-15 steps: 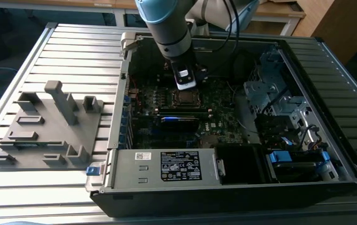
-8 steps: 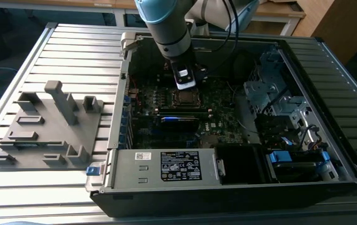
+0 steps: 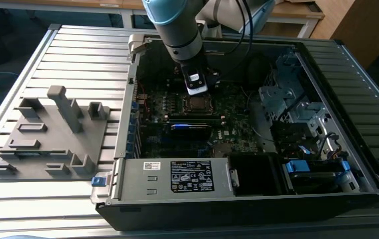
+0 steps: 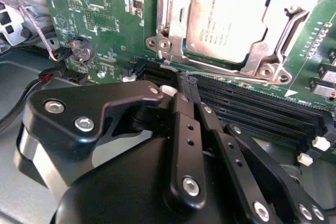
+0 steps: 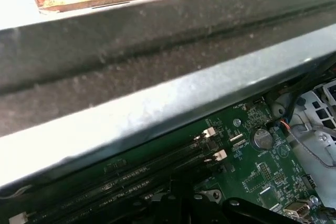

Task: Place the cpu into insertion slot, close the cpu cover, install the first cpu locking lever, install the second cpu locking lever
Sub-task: 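Install the first cpu locking lever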

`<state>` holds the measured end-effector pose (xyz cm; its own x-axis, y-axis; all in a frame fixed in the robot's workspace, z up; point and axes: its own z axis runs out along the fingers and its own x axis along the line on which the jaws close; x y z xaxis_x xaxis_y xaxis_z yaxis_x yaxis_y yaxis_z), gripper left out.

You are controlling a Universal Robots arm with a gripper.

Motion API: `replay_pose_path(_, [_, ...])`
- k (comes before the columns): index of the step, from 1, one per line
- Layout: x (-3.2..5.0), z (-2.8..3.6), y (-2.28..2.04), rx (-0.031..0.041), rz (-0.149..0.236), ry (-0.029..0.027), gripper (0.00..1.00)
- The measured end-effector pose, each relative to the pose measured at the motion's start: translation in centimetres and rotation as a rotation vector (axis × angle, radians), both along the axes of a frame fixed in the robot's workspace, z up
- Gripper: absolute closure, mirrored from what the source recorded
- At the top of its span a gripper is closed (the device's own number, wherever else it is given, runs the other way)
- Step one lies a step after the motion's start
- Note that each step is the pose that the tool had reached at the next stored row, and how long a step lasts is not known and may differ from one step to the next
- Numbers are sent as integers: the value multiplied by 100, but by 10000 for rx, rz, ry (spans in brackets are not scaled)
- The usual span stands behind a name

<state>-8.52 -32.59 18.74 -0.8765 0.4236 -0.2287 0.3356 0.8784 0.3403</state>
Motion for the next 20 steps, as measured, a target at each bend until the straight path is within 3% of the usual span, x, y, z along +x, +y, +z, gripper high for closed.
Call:
replay_pose_path(10, [0,-18,-1,-172,0,-64,89])
replay_pose_path(20, [0,-37,-1,-207,-1,-124,89])
